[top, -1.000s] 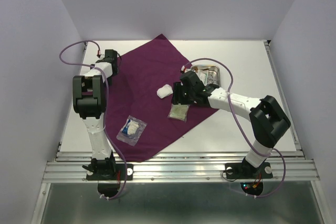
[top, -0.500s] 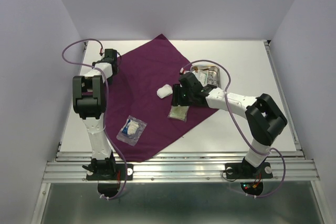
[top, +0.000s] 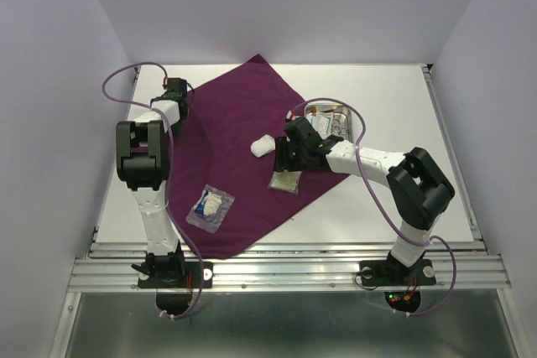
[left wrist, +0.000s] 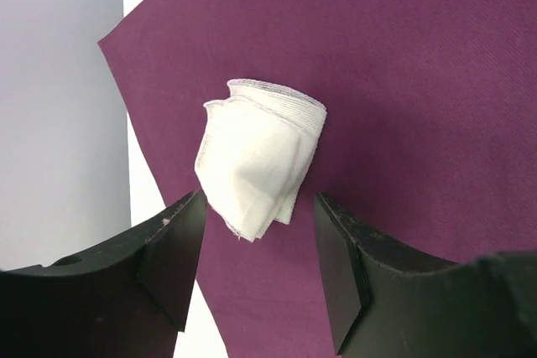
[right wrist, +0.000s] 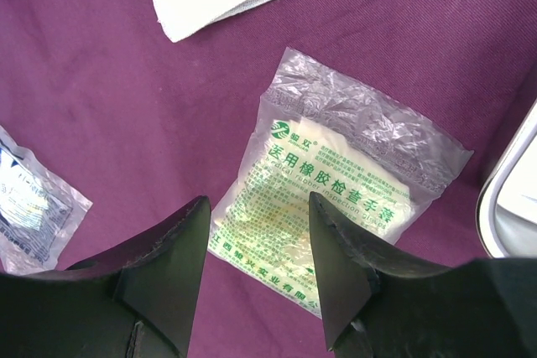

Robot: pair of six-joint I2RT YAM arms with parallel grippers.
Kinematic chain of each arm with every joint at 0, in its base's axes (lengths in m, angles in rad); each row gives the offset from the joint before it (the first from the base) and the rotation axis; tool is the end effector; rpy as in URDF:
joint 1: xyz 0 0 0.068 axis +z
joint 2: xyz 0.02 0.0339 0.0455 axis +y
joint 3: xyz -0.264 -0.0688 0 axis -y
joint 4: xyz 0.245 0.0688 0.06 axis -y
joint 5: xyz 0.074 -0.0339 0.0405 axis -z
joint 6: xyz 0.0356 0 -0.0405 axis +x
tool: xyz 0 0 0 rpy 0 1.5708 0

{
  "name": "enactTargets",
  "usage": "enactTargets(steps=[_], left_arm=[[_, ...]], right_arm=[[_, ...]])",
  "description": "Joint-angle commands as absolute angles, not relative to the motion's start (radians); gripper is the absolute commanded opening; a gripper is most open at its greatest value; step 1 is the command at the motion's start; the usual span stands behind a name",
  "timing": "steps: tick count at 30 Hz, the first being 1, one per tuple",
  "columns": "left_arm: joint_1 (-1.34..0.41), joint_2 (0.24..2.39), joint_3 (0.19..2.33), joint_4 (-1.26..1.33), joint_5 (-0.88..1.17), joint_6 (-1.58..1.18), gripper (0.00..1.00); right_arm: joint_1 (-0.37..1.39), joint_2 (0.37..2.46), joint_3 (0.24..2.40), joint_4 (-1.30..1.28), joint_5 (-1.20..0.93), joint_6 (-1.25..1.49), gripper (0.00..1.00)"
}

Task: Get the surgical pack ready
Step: Adjust the medical item in the surgical kit.

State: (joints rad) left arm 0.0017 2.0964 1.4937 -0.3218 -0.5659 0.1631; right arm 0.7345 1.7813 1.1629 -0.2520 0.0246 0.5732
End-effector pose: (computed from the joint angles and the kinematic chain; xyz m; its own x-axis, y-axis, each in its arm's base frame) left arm 0.4509 0.0199 0.1693 -0.8404 0.1356 -0.5247 -0.1904 0.8326 0.5201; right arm 0.2828 0.2542 0.1947 -0.8337 -0.0224 -0.5517 -0.2453 0.9102 0.3337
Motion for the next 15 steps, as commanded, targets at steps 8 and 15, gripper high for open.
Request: enactTargets(steps=[8,15], left_arm=[[0.005,2.105,1.508,-0.322,-0.592,0.186,0.63],[0.006,2.143,1.522,-0.333,-0.652,0.176,0.59]], right_arm=[[0.744,1.784,1.207,-0.219,0.015,0.572,0.56],[0.744,1.782,1.216,-0.230,0.021,0.568,0.56]])
